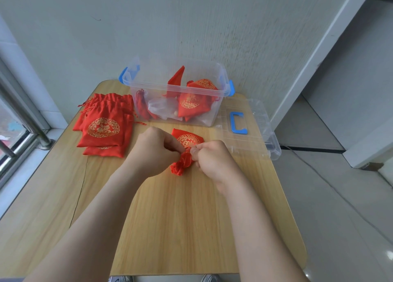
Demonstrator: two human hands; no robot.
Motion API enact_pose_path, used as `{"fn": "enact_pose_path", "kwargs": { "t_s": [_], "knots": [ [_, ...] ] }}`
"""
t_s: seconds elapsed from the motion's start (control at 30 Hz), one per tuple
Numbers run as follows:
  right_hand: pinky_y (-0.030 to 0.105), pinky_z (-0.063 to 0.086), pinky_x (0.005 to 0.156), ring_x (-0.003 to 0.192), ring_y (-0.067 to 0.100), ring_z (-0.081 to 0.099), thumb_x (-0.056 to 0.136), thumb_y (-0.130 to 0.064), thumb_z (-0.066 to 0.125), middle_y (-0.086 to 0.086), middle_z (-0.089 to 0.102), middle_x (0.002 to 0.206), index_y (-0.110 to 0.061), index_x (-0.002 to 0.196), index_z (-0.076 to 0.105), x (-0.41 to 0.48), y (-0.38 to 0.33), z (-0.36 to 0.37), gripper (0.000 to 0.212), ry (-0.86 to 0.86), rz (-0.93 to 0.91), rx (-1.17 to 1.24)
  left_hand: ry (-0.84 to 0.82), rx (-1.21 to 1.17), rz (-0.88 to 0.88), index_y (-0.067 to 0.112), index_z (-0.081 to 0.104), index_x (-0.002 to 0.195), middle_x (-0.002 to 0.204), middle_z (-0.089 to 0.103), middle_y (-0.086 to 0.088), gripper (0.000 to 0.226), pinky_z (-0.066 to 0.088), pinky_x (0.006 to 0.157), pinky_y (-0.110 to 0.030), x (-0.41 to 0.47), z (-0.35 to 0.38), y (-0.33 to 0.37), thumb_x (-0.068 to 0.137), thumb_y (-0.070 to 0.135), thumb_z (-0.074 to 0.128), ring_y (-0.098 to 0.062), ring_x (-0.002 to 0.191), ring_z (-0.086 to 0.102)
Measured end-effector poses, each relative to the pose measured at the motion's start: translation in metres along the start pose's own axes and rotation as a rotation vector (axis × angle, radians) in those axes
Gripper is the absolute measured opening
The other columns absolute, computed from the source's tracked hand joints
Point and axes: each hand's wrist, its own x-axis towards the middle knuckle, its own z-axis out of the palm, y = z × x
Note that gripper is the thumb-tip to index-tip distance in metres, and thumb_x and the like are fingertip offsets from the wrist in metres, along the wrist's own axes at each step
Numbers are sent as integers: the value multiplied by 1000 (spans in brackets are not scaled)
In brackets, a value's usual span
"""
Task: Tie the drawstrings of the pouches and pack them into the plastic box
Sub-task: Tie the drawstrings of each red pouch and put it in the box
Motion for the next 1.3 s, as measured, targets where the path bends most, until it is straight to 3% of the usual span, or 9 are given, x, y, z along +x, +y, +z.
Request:
{"fn": "enact_pose_path", "kwargs": {
  "t_s": [0.07,0.17,0.3,0.43,0.63,0.8,1.0,1.13,1.3],
  "knots": [
    [36,44,75,79,19,55,98,-13,62,-2,65,77,-3,85,73,1,0,0,20,12,17,37,-57,-42,-38,26,84,76,74,79,5,24,62,74,-33,0,0,1,84,12,66,-14,80,76],
    [35,46,78,80,17,56,98,-15,63,7,78,88,-4,87,76,-1,-2,0,20,19,27,60,-159,-181,-117,17,83,79,87,81,-4,35,62,94,-51,2,-1,3,82,38,55,-28,94,76],
    [34,51,82,80,15,60,101,-15,63,3,76,84,-11,85,77,-4,-4,-2,22,31,11,75,-168,-171,-52,19,83,79,85,80,-5,42,61,93,-52,1,0,1,94,53,63,-28,91,76],
    [34,56,90,87,12,64,100,-19,70,-9,70,82,-22,89,79,-7,-4,-4,15,44,-28,57,-87,-85,12,20,79,75,76,76,-7,35,61,85,-55,0,-1,-1,99,43,70,-31,82,74],
    [13,44,68,95,5,68,97,-22,77,-10,78,100,-24,97,84,-11,-3,-9,7,157,-94,-109,51,-106,-185,3,73,75,74,76,-12,43,64,70,-44,2,-4,-3,103,32,59,-36,77,75],
    [19,41,55,82,12,64,99,-13,62,-3,72,102,-19,99,80,-13,-3,-10,19,133,14,-386,101,35,-336,0,74,75,63,75,-11,37,66,73,-50,8,-7,-17,94,25,56,-35,67,77],
    [35,53,83,97,30,61,99,-13,60,2,60,97,-14,114,69,-16,-5,-9,17,214,82,-631,162,307,-388,3,68,94,84,69,-13,40,58,67,-41,9,-6,-32,98,42,57,-34,76,68],
    [44,44,106,125,34,56,97,-15,61,4,65,126,-24,118,69,-18,-4,-4,24,243,77,-805,189,415,-345,6,67,101,94,64,-13,41,49,67,-40,8,0,-34,103,46,58,-37,84,63],
    [48,38,106,128,32,48,91,-21,69,-1,63,127,-26,115,71,-19,-4,-2,25,269,-13,-841,159,526,-72,15,69,119,120,62,-15,26,48,92,-48,4,3,-28,103,20,49,-40,113,56]
  ]
}}
